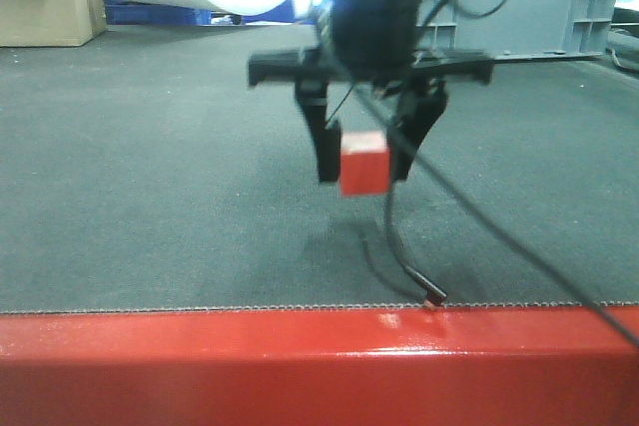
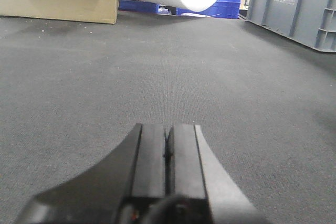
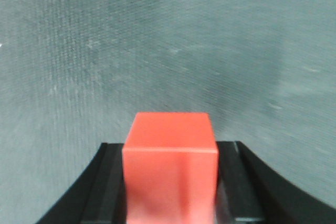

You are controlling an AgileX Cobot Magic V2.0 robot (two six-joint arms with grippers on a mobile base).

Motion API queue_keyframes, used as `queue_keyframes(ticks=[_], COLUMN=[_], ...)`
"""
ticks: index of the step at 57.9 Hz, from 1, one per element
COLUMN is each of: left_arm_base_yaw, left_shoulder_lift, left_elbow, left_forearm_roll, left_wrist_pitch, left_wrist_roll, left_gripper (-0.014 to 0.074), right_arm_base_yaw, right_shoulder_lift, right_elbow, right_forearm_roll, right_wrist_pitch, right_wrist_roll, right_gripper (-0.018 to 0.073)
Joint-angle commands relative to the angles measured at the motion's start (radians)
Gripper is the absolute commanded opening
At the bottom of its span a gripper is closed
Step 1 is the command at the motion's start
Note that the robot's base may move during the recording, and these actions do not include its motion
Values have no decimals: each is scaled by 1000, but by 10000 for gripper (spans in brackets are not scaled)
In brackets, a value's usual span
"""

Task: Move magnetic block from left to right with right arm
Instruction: 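Lower the red cube onto the table with the right gripper, then open the right gripper and raise it away from the cube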

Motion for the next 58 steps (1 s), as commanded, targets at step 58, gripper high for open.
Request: queue_keyframes(ticks=[58], left_arm_base_yaw=[-6], left_shoulder_lift=[-7], left_elbow=[9], left_forearm_roll=[-3], left_wrist_pitch=[-83], left_wrist_roll=[-7], left_gripper=[-126], right_arm_base_yaw=[18], right_shoulder_lift=[-16], right_elbow=[-74], right_forearm_roll=[27], right_wrist_pitch=[-10], right_wrist_roll=[0], right_gripper=[582])
